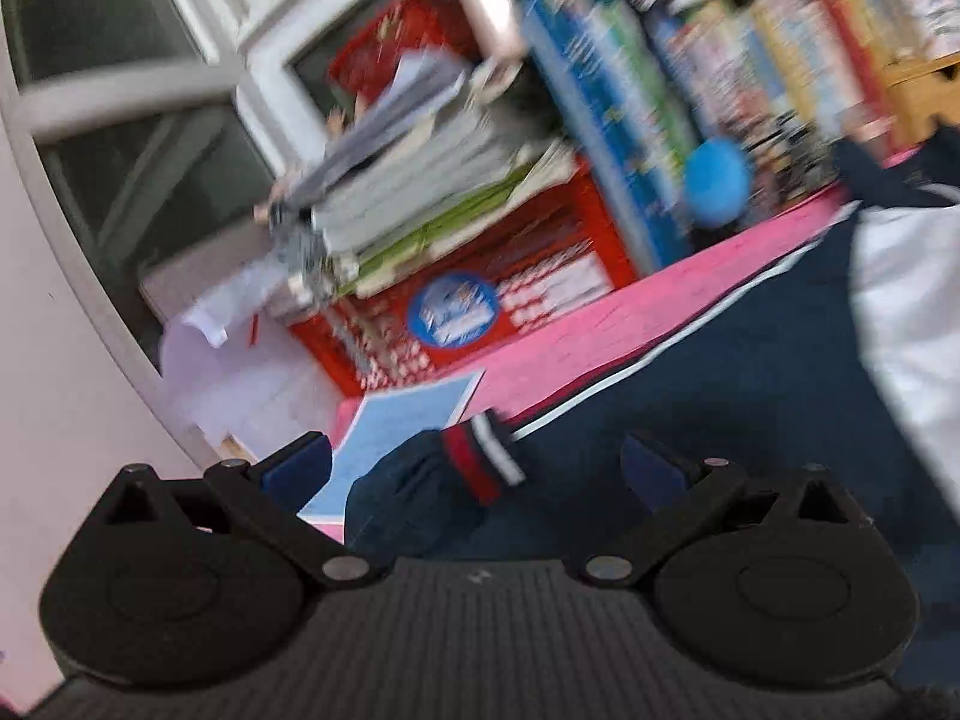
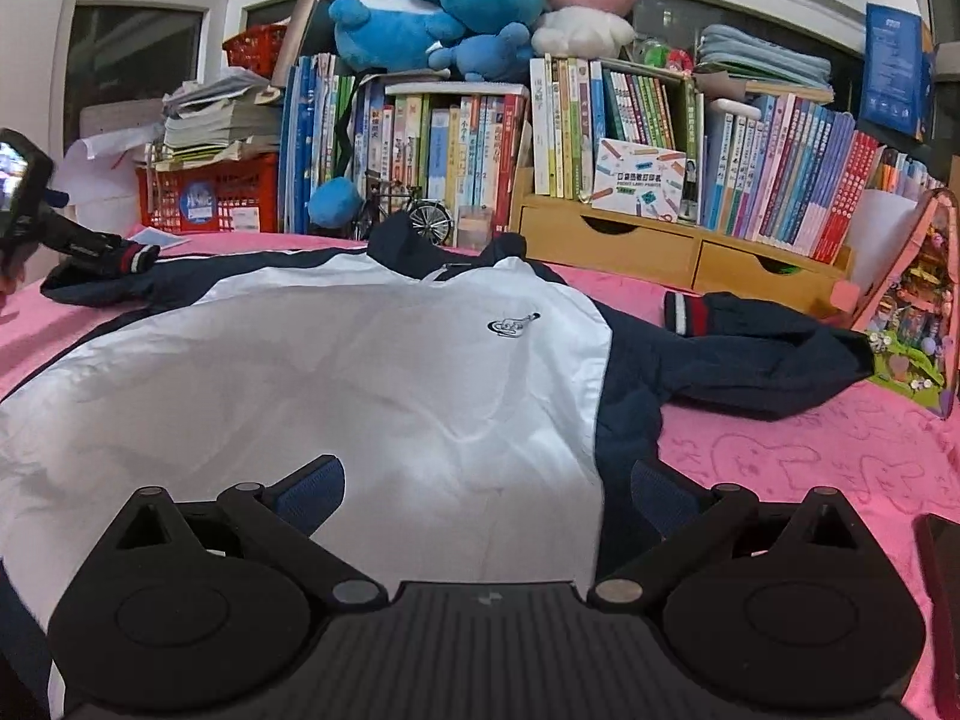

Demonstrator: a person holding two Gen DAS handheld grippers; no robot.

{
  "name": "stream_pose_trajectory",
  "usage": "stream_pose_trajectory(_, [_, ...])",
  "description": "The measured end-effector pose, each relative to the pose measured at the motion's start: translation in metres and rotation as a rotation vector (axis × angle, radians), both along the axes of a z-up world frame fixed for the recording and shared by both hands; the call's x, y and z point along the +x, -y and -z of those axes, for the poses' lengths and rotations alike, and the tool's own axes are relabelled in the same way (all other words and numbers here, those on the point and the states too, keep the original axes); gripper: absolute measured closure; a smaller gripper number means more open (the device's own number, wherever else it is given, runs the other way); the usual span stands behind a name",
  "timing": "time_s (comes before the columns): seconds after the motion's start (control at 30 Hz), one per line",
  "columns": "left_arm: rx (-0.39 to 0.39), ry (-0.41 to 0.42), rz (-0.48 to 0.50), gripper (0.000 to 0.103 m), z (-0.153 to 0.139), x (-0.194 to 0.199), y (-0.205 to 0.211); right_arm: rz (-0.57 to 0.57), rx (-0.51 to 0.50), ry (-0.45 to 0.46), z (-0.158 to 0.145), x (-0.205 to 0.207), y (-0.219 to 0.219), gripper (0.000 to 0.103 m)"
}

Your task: Fold clothes

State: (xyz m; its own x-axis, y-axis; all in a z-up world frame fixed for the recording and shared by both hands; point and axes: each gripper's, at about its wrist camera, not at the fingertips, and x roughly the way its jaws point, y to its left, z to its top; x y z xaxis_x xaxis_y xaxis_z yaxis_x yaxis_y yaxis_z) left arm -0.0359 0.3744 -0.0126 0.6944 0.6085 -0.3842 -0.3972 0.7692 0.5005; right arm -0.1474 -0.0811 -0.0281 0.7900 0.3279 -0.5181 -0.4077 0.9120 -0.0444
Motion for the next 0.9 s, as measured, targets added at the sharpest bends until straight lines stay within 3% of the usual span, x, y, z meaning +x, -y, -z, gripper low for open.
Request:
stream_pose_trajectory(0.07, [-0.097,-0.028,-0.026,0.011,0.006,0.019,-0.026,-0.009,-0.007,-0.011,0.004,0.006,-0.007,0.000])
stream_pose_trajectory(0.13, [-0.188,-0.062,-0.055,0.034,0.013,0.038,-0.049,-0.015,-0.035,-0.017,0.008,0.012,-0.017,0.000])
stream_pose_trajectory(0.17, [-0.212,-0.086,-0.076,0.054,0.017,0.046,-0.059,-0.017,-0.048,-0.022,0.011,0.014,-0.020,0.000])
stream_pose_trajectory(0.2, [-0.227,-0.105,-0.097,0.065,0.020,0.051,-0.068,-0.019,-0.059,-0.027,0.014,0.017,-0.023,0.000])
stream_pose_trajectory(0.4, [-0.206,-0.083,-0.203,0.073,0.009,0.052,-0.121,-0.025,-0.084,-0.071,0.028,0.029,-0.031,0.000])
stream_pose_trajectory(0.6, [-0.201,-0.003,-0.459,0.073,-0.017,0.039,-0.170,-0.023,-0.075,-0.106,0.037,0.036,-0.028,0.000])
stream_pose_trajectory(0.67, [-0.240,0.020,-0.403,0.073,-0.019,0.032,-0.169,-0.021,-0.065,-0.115,0.038,0.038,-0.027,0.000])
stream_pose_trajectory(0.73, [-0.281,0.025,-0.249,0.068,-0.017,0.028,-0.151,-0.023,-0.060,-0.112,0.038,0.039,-0.027,0.000])
stream_pose_trajectory(0.83, [-0.335,-0.042,-0.059,0.064,-0.007,0.033,-0.121,-0.022,-0.057,-0.116,0.038,0.039,-0.027,0.000])
stream_pose_trajectory(0.9, [-0.338,-0.107,-0.011,0.064,0.008,0.043,-0.107,-0.020,-0.058,-0.115,0.038,0.039,-0.027,0.000])
